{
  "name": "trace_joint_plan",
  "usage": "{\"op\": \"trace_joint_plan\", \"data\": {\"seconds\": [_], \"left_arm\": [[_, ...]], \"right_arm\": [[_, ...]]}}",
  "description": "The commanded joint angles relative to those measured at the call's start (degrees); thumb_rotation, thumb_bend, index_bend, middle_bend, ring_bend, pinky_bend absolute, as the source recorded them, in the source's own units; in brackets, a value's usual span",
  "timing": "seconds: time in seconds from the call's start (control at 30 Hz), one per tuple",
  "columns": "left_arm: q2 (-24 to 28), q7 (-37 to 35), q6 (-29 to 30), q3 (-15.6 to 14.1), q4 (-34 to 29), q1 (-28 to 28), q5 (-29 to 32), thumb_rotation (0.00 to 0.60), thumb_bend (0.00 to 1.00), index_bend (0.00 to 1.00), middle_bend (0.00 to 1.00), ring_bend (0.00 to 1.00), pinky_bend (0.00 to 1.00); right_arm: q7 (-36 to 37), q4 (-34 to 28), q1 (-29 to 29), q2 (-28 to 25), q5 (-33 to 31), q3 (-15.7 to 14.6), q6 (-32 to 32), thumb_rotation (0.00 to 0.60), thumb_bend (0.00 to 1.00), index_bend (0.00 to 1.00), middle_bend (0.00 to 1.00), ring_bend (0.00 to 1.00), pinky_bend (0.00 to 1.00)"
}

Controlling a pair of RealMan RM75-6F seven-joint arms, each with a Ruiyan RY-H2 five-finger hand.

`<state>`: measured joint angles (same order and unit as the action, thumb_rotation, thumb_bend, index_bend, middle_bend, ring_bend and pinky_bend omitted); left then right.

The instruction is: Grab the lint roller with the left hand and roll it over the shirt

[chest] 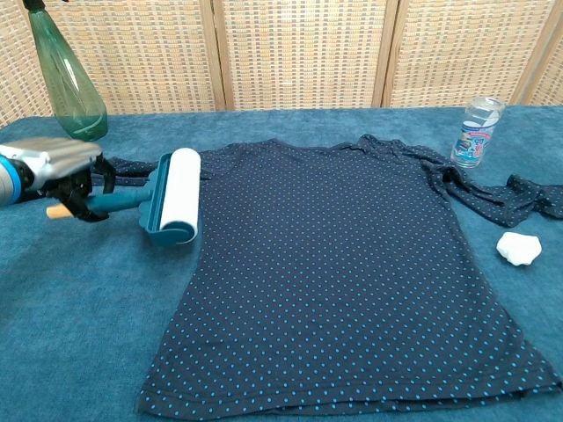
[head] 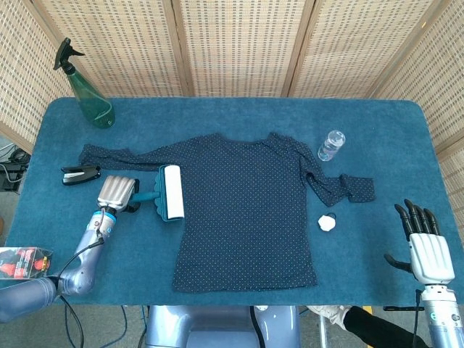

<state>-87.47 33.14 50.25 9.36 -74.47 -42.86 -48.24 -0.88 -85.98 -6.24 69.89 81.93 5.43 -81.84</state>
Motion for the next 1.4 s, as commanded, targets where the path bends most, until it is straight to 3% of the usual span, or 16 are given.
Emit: {"op": "trace_joint_plan", "data": {"seconds": [0.03, 0.3, 0.5, 0.73, 1.03, 1.4], "left_arm": [[2.88, 1.12, -1.43, 0.87, -3.16, -1.7, 0.97, 0.6, 0.51, 0.85, 0.86, 0.69, 0.65], [4.49, 8.06, -3.78, 0.67, -5.95, -6.93, 6.94, 0.6, 0.51, 0.85, 0.86, 0.69, 0.65], [3.88, 13.76, -5.17, 0.01, -6.58, -12.34, 14.77, 0.6, 0.52, 0.85, 0.86, 0.69, 0.65], [0.92, 22.62, -3.39, -2.97, -5.46, -19.23, 25.85, 0.6, 0.52, 0.86, 0.86, 0.69, 0.65], [-1.37, 30.34, 0.26, -5.58, -5.68, -24.72, 33.86, 0.6, 0.52, 0.87, 0.86, 0.69, 0.65], [-7.57, 36.83, 2.07, -5.59, -2.18, -30.56, 38.8, 0.6, 0.52, 0.87, 0.86, 0.69, 0.65]], "right_arm": [[0.18, 0.16, -0.03, -0.04, -0.3, 0.12, 0.2, 0.6, 0.15, 0.05, 0.0, 0.0, 0.0], [0.58, 1.2, -0.33, 0.14, -1.72, 0.6, 1.3, 0.6, 0.15, 0.05, 0.0, 0.0, 0.0], [0.92, 2.29, -0.54, 0.32, -2.91, 0.96, 2.24, 0.6, 0.15, 0.05, 0.0, 0.0, 0.0], [1.81, 3.99, -0.83, 0.65, -4.32, 1.4, 3.51, 0.6, 0.15, 0.05, 0.0, 0.0, 0.0], [2.97, 4.77, -0.99, 0.78, -4.71, 1.57, 4.13, 0.6, 0.15, 0.05, 0.0, 0.0, 0.0], [4.58, 4.94, -1.2, 0.61, -4.49, 1.42, 4.88, 0.6, 0.15, 0.05, 0.0, 0.0, 0.0]]}}
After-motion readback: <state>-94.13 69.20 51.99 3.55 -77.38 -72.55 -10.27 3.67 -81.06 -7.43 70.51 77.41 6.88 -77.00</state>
